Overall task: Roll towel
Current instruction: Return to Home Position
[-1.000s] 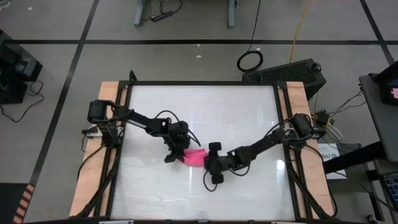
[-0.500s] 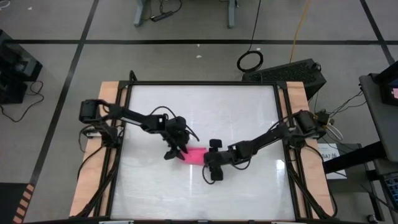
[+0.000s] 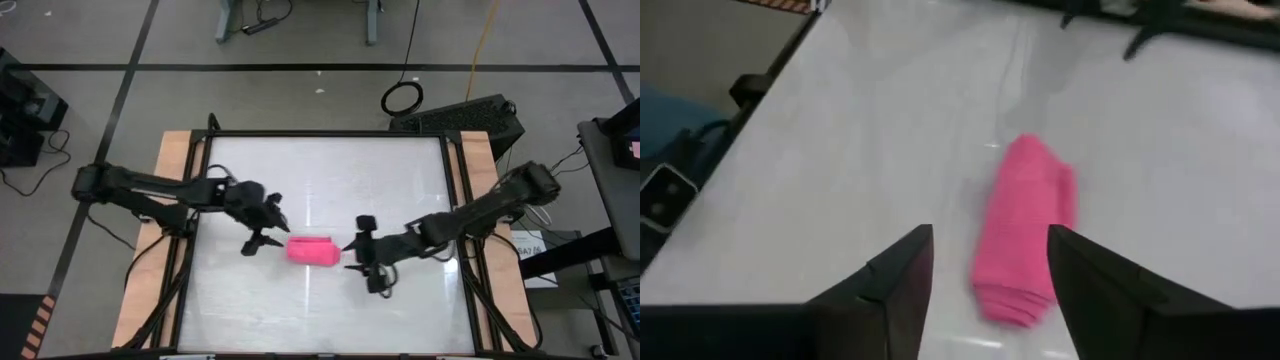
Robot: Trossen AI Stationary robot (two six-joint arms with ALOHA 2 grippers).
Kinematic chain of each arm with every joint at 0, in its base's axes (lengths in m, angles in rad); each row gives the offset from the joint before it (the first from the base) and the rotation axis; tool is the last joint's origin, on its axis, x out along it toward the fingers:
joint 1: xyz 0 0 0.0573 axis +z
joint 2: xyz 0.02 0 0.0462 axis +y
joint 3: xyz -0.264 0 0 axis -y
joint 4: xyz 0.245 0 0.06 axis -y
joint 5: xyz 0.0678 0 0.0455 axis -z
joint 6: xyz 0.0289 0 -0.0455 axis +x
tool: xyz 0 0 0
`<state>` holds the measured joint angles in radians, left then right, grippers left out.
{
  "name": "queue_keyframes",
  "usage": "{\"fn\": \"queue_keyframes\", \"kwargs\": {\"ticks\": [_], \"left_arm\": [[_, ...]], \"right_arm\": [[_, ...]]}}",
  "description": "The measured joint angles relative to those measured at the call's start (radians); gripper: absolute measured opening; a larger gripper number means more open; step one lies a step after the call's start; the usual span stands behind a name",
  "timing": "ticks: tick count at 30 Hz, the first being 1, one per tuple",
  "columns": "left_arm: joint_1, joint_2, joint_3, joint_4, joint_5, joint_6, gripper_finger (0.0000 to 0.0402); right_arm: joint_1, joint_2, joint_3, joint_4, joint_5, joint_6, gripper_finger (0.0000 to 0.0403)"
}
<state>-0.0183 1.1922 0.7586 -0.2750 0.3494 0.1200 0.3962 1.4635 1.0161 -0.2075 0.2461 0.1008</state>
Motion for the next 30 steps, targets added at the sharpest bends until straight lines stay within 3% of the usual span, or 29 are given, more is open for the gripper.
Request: {"fn": "queue_keyframes", "kwargs": {"ticks": [6, 11, 15, 22, 30], "left_arm": [[-0.148, -0.215, 0.000, -0.010, -0.295, -0.001, 0.0219], [-0.264, -0.366, -0.023, -0.019, -0.496, 0.001, 0.0219], [-0.320, -0.469, -0.117, -0.002, -0.608, -0.029, 0.0219], [-0.345, -0.605, -0.366, 0.268, -0.644, -0.099, 0.0219], [-0.344, -0.652, -0.589, 0.494, -0.718, -0.184, 0.0219]], "right_arm": [[0.079, -0.205, 0.000, -0.171, 0.127, -0.038, 0.0161], [0.146, -0.353, -0.014, -0.255, 0.149, -0.037, 0.0139], [0.176, -0.476, -0.120, -0.235, 0.149, -0.036, 0.0129], [0.182, -0.716, -0.472, 0.030, 0.152, -0.037, 0.0119], [0.181, -0.924, -0.846, 0.338, 0.152, -0.077, 0.0118]]}}
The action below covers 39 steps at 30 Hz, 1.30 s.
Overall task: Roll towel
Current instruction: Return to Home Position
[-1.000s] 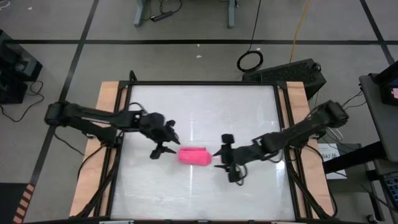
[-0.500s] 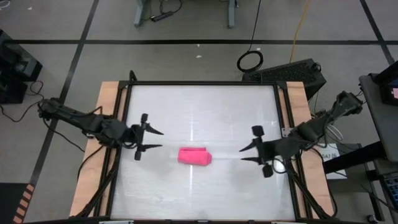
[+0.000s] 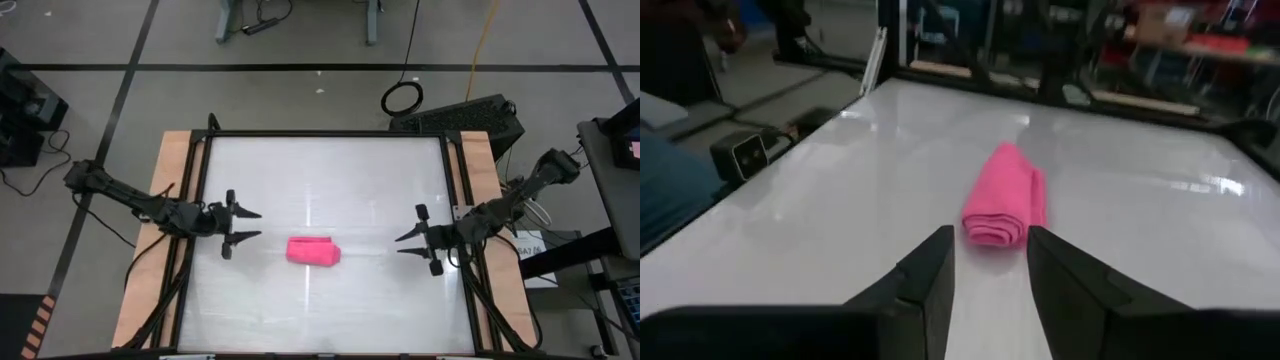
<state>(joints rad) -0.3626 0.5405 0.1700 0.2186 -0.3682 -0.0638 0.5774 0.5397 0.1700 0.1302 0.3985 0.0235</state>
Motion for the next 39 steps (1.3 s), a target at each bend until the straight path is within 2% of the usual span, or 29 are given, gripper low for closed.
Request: {"fn": "queue_keyframes", "kwargs": {"ticks": [4, 6, 12, 22, 32, 39], "left_arm": [[0.000, -0.001, -0.105, 0.128, -0.071, -0.030, 0.0219], [0.000, -0.001, -0.159, 0.204, -0.105, -0.053, 0.0219], [0.001, 0.001, -0.163, 0.186, -0.133, -0.089, 0.0219], [0.001, 0.000, -0.163, 0.195, -0.134, -0.086, 0.0219], [0.001, 0.000, -0.164, 0.191, -0.134, -0.087, 0.0219], [0.001, 0.000, -0.164, 0.191, -0.134, -0.086, 0.0219]], "right_arm": [[-0.002, -0.085, -0.137, 0.147, 0.024, -0.064, 0.0118], [-0.009, -0.123, -0.158, 0.118, 0.025, -0.092, 0.0118], [-0.033, -0.180, -0.156, 0.067, 0.030, -0.155, 0.0118], [-0.040, -0.184, -0.156, 0.074, 0.052, -0.167, 0.0118], [-0.039, -0.184, -0.156, 0.075, 0.046, 0.019, 0.0118], [-0.039, -0.184, -0.156, 0.075, 0.045, 0.017, 0.0118]]}}
